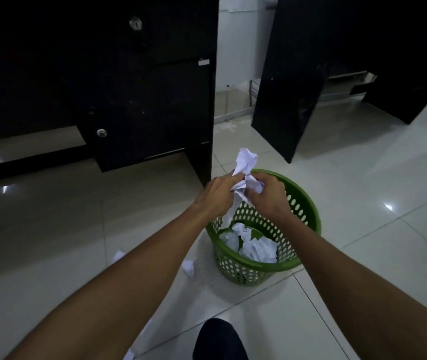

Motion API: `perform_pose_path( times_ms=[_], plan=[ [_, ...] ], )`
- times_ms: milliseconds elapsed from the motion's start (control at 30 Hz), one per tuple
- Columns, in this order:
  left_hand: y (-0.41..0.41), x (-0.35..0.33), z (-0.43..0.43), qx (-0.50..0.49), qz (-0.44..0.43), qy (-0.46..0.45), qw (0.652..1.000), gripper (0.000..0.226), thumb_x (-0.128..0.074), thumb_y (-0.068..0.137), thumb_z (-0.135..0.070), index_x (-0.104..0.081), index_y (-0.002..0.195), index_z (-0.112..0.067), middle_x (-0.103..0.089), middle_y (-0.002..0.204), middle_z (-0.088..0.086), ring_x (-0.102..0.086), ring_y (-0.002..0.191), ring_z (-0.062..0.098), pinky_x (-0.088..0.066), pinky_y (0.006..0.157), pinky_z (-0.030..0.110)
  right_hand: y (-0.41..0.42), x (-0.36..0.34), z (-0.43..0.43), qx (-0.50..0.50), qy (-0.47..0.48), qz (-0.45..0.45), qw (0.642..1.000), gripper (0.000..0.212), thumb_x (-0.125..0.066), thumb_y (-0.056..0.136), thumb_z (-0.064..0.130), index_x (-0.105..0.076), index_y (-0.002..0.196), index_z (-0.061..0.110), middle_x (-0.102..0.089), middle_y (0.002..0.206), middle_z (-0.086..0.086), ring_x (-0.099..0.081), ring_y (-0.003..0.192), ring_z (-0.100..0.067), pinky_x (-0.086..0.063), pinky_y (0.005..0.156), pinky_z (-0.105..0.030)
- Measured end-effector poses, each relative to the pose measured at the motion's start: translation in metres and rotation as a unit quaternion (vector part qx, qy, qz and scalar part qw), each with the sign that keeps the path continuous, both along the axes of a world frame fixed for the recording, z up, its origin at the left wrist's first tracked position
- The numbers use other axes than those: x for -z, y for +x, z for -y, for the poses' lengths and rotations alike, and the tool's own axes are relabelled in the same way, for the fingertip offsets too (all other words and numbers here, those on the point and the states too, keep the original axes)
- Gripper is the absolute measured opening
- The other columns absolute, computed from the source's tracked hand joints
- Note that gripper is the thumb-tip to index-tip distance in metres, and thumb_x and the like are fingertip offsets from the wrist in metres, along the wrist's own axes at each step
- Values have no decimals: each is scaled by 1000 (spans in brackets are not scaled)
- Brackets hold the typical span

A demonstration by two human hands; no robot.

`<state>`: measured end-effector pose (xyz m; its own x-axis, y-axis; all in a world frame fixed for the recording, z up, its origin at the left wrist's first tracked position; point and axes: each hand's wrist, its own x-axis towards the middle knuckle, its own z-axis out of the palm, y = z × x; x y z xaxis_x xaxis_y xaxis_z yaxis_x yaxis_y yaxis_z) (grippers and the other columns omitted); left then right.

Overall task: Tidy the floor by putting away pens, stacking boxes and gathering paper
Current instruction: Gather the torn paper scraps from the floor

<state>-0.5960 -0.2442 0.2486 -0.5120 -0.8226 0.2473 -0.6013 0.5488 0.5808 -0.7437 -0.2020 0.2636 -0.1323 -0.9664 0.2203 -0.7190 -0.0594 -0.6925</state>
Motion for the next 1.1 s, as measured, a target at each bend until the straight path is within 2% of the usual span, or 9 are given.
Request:
perform_pose_path(
  times_ms=[100,200,367,500,600,667,733,900,1100],
  plan=[
    [-10,7,3,11,4,-1,1000,51,-44,78,6,-61,120,-17,-65,105,8,-58,85,20,-40,67,23,-12,9,2,2,9,6,1000,25,-62,85,15,-51,63,23,-54,60,9,-47,55,-5,-31,51,-18],
    [-20,13,6,25,4,8,1000,48,-43,79,6,-62,117,-15,-66,100,9,-59,85,23,-46,69,29,-20,15,5,2,25,-2,1000,39,-62,86,17,-39,57,31,-46,56,14,-43,52,0,-28,49,-14],
    [-37,33,14,44,5,69,997,43,-41,82,6,-62,113,-16,-68,100,9,-60,84,23,-51,70,33,-41,34,10,-1,50,-21,999,9,-61,87,21,-63,82,13,-59,73,5,-52,63,-11,-31,52,-15],
    [-44,53,16,40,42,139,989,46,-46,85,3,-54,127,-15,-63,118,13,-60,101,28,-52,86,42,-52,59,14,-4,103,-19,995,11,-64,85,20,-62,84,10,-62,76,-3,-54,63,-15,-37,61,-24],
    [-44,69,22,63,153,204,965,70,-62,87,-18,-28,148,-22,-39,148,14,-43,131,32,-42,105,39,-59,82,18,-26,197,-48,979,58,-72,79,30,-51,127,6,-59,124,-13,-57,109,-26,-45,92,-33],
    [-41,80,26,65,229,253,938,95,-71,81,-28,-7,151,-33,-13,159,15,-21,144,35,-31,114,44,-66,97,21,-35,268,-83,959,95,-75,75,40,-24,148,8,-30,152,-13,-33,138,-29,-31,112,-42],
    [-37,85,27,49,257,276,925,111,-77,74,-27,4,148,-41,2,160,15,-7,147,37,-23,117,51,-70,104,21,-30,299,-107,948,108,-75,73,46,-9,152,15,-12,159,-12,-17,145,-31,-22,117,-48],
    [-32,82,24,47,222,269,936,114,-78,72,-21,3,151,-32,-1,160,9,-7,148,29,-21,118,47,-72,110,21,-6,299,-102,949,108,-77,73,42,-9,151,15,-11,158,-12,-17,145,-32,-21,118,-44],
    [-3,56,9,-20,59,189,980,71,-56,87,-11,-22,149,-20,-26,155,6,-27,142,22,-28,116,33,-36,86,27,28,169,-48,984,83,-70,83,28,-23,146,4,-29,150,-16,-30,138,-30,-25,114,-37]
  ],
)
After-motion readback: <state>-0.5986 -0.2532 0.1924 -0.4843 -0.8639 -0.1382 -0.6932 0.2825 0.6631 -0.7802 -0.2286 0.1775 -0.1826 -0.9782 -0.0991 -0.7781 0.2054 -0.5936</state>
